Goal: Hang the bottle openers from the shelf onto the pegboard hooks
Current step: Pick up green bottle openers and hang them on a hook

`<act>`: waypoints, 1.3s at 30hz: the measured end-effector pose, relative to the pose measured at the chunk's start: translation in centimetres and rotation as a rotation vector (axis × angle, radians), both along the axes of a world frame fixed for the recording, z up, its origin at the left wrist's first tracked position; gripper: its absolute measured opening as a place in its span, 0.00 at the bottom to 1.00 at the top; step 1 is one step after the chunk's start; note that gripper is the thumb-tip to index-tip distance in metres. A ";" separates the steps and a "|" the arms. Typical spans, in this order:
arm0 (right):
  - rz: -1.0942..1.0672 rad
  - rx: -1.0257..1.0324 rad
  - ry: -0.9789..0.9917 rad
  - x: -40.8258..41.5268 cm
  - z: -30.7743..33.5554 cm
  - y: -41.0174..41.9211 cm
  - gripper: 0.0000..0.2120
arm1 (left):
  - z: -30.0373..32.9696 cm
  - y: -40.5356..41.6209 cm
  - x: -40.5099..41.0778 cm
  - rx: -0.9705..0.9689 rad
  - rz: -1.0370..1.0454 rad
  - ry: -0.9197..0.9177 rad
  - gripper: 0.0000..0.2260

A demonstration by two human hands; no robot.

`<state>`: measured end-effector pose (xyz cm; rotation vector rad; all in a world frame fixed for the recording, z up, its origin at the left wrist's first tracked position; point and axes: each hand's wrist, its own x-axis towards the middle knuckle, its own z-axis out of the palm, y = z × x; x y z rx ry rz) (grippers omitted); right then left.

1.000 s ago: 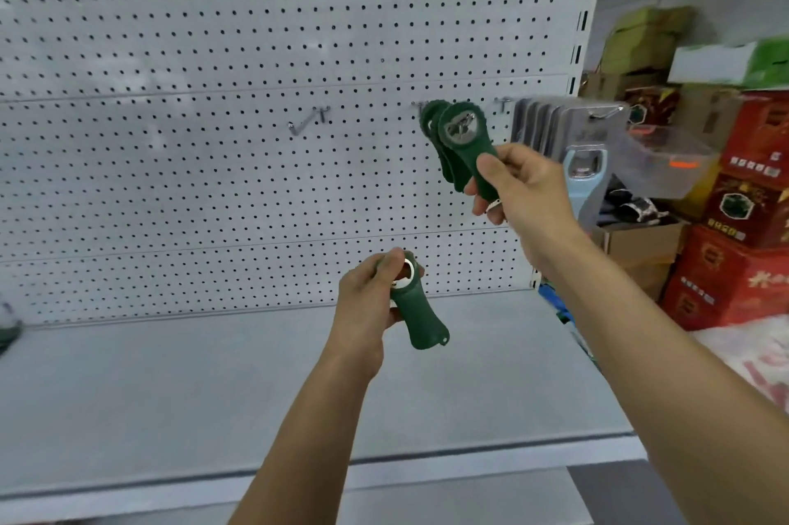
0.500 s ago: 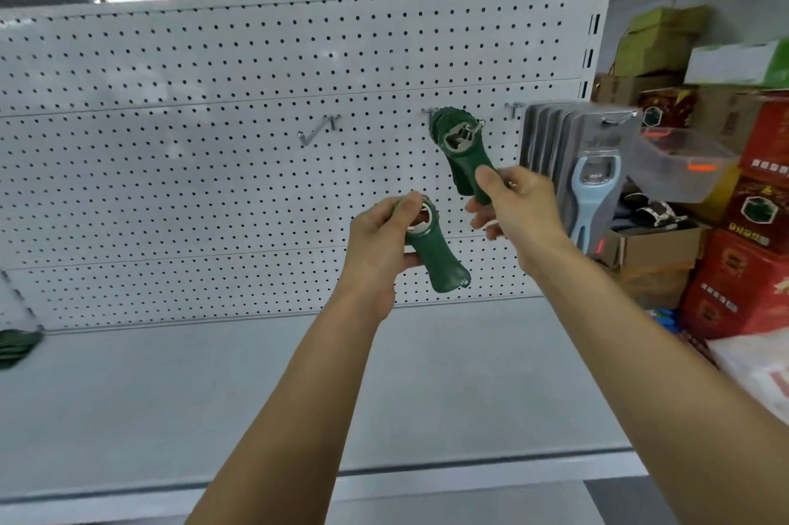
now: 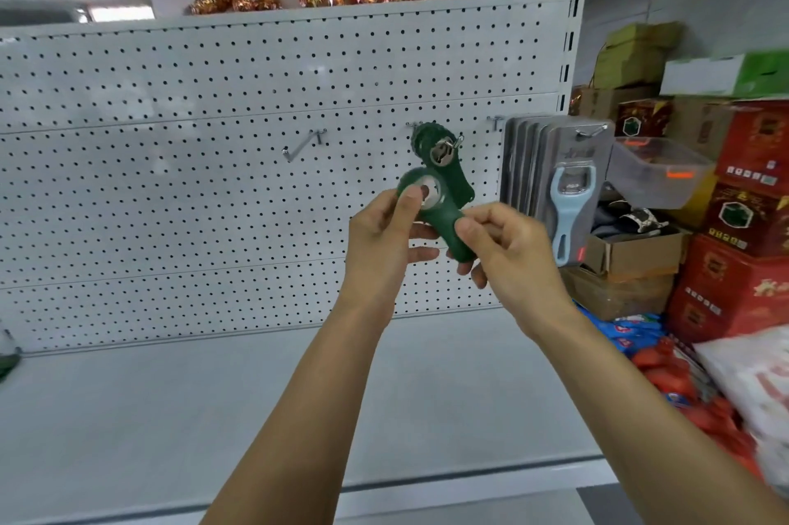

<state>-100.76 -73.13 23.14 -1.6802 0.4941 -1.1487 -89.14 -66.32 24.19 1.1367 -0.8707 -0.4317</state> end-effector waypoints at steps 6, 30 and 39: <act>-0.096 -0.060 -0.167 0.3 2.1 -1.1 0.06 | -2.0 0.5 -0.5 0.101 0.128 -0.332 0.07; -0.028 -0.095 0.311 -1.0 -11.8 0.5 0.08 | -14.5 5.4 -1.7 0.574 0.396 -0.796 0.17; 0.129 -0.423 0.744 -1.8 -20.5 5.4 0.13 | -22.4 12.6 -2.3 0.788 0.356 -0.730 0.18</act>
